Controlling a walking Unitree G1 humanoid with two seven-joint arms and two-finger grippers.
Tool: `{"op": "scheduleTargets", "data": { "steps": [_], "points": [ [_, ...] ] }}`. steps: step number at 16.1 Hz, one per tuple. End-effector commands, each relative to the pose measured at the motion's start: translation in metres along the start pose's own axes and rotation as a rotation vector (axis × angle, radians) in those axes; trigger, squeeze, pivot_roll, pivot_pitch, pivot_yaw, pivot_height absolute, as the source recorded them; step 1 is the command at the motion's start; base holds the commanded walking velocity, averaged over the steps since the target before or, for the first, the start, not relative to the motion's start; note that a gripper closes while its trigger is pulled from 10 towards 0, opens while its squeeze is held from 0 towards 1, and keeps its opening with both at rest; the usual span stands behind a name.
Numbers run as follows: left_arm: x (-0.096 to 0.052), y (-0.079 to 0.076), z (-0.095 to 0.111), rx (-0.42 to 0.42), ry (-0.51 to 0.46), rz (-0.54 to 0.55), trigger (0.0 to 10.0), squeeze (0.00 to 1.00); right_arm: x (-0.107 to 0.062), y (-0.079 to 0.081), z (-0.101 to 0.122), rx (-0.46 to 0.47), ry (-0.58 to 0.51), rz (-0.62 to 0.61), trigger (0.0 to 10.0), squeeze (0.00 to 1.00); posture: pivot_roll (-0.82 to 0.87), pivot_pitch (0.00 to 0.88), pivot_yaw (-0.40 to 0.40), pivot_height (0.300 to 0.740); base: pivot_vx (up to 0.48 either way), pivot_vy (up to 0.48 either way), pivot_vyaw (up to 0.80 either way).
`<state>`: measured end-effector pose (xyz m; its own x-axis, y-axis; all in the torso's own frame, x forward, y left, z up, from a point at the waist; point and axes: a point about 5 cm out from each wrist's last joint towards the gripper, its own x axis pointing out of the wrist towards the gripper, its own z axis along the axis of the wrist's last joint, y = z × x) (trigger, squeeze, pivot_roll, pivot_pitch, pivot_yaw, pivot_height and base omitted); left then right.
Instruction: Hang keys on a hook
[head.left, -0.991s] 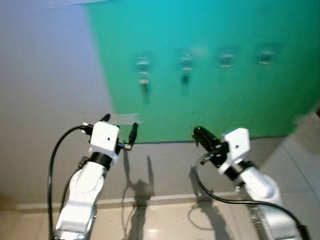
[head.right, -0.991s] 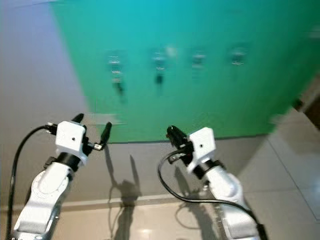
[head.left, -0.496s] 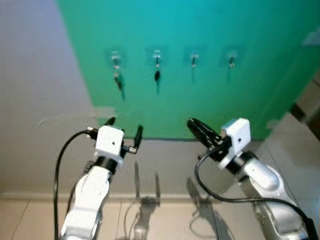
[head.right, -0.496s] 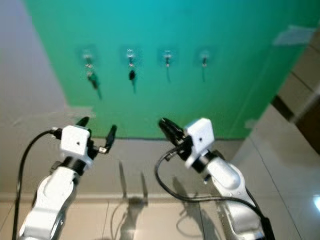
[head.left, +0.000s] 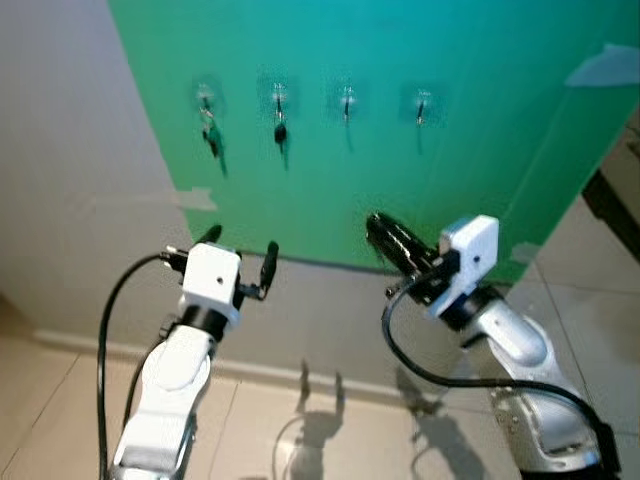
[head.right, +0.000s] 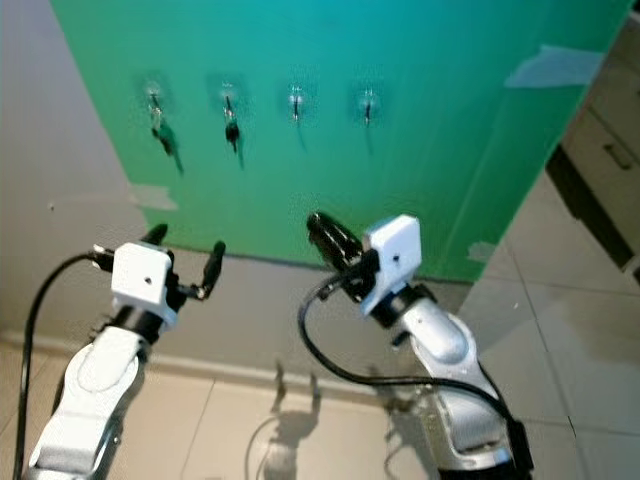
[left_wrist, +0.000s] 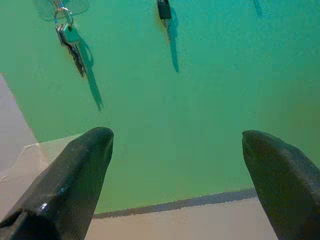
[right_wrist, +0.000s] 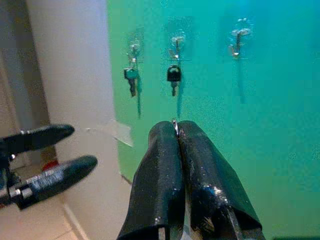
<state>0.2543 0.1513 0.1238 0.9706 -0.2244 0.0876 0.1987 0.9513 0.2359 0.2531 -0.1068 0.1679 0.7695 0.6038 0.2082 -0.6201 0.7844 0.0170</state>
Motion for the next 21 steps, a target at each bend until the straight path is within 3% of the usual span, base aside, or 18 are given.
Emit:
{"op": "scheduleTargets", "data": {
  "steps": [1,4,10,16,21],
  "points": [
    [0.003,0.006,0.006,0.036,-0.022,0.0,10.0,0.0,0.004,-0.001,0.005,0.001,-0.019,-0.016,10.0,0.0,-0.02,0.0,0.016,0.74,0.0,0.0,0.0],
    [0.01,0.008,0.013,0.035,-0.049,-0.026,10.0,0.0,0.01,-0.004,0.002,-0.002,0.01,-0.076,10.0,0.0,-0.03,0.0,0.025,0.74,0.0,0.0,0.0],
    [0.013,0.004,0.023,0.003,-0.091,-0.086,10.0,0.0,0.03,-0.003,0.013,0.075,-0.048,-0.094,10.0,0.0,-0.02,0.004,0.025,0.74,0.104,0.0,0.0],
    [0.007,0.005,0.019,-0.028,-0.078,-0.094,10.0,0.0,0.029,0.001,0.015,0.097,-0.063,-0.05,10.0,0.0,-0.02,0.002,0.019,0.74,0.339,0.0,0.0],
    [0.007,-0.001,0.018,-0.04,-0.074,-0.116,10.0,0.0,0.018,-0.001,0.015,0.112,-0.074,-0.05,10.0,0.0,-0.03,0.0,0.026,0.74,0.341,0.0,0.0]
  ]
}}
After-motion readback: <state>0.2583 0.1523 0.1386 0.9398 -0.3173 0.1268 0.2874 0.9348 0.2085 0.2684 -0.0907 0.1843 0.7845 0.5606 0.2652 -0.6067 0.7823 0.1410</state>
